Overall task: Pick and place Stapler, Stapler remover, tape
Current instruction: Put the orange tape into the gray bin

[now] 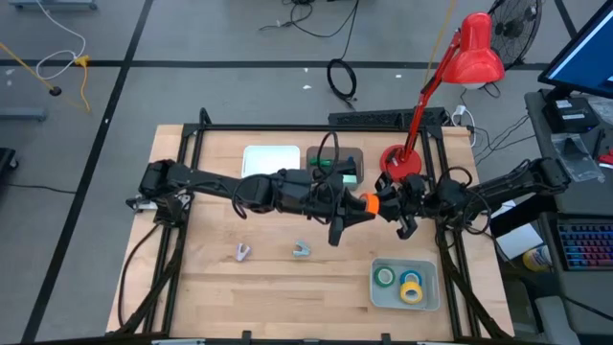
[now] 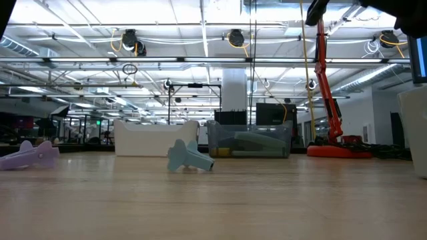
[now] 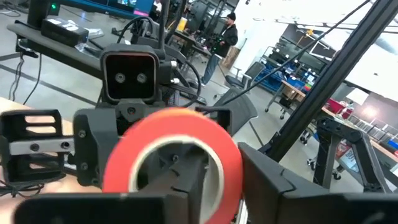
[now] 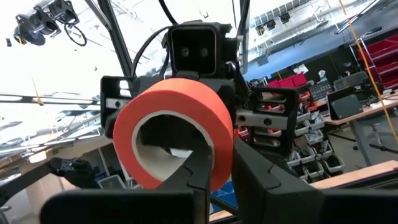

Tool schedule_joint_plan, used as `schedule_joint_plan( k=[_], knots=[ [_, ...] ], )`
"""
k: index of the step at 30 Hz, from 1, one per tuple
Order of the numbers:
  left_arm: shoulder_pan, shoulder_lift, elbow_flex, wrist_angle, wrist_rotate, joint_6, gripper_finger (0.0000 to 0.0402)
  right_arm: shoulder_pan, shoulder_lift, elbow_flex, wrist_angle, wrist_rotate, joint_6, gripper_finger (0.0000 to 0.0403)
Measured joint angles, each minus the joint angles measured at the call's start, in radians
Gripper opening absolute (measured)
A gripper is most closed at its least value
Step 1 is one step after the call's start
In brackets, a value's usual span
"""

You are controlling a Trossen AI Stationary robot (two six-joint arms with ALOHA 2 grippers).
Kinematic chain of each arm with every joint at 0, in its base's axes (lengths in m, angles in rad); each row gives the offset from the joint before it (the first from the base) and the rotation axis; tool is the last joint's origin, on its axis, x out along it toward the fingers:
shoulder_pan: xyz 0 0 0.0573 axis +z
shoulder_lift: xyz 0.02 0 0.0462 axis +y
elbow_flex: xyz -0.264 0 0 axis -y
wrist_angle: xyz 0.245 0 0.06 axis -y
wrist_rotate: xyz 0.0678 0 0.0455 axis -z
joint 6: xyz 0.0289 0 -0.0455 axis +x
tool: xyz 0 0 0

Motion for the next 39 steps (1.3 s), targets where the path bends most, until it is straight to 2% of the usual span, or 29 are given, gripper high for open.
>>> schedule_joint_plan(
  k=[8, 12, 17, 21, 26, 29, 32, 36, 39],
  knots=[
    [0.004, 0.000, 0.000, -0.026, -0.001, -0.003, 0.0158, 0.000, -0.008, 0.000, -0.030, 0.002, 0.002, 0.0030],
    [0.022, -0.009, 0.000, -0.057, 0.103, 0.021, 0.0177, 0.000, -0.018, 0.000, -0.043, 0.004, 0.002, 0.0030],
    [0.062, -0.047, 0.000, -0.157, 0.182, 0.012, 0.0182, 0.001, -0.061, -0.001, -0.133, 0.036, 0.004, 0.0030],
    [0.083, -0.083, -0.001, -0.280, 0.185, 0.034, 0.0182, 0.001, -0.125, 0.000, -0.219, 0.058, -0.006, 0.0030],
    [0.086, -0.123, 0.000, -0.465, 0.146, 0.048, 0.0182, 0.001, -0.245, 0.000, -0.454, 0.048, 0.038, 0.0030],
    [0.071, -0.128, 0.001, -0.589, 0.033, 0.032, 0.0182, 0.001, -0.314, -0.001, -0.635, -0.066, 0.142, 0.0030],
    [0.051, -0.127, -0.002, -0.676, -0.045, 0.029, 0.0182, 0.009, -0.359, -0.001, -0.795, -0.225, 0.299, 0.0030],
    [0.034, -0.120, -0.001, -0.766, -0.098, 0.039, 0.0182, 0.058, -0.363, -0.001, -0.892, -0.389, 0.455, 0.0030],
    [0.027, -0.119, -0.031, -0.762, -0.127, 0.035, 0.0182, 0.112, -0.343, 0.023, -0.949, -0.446, 0.531, 0.0030]
  ],
)
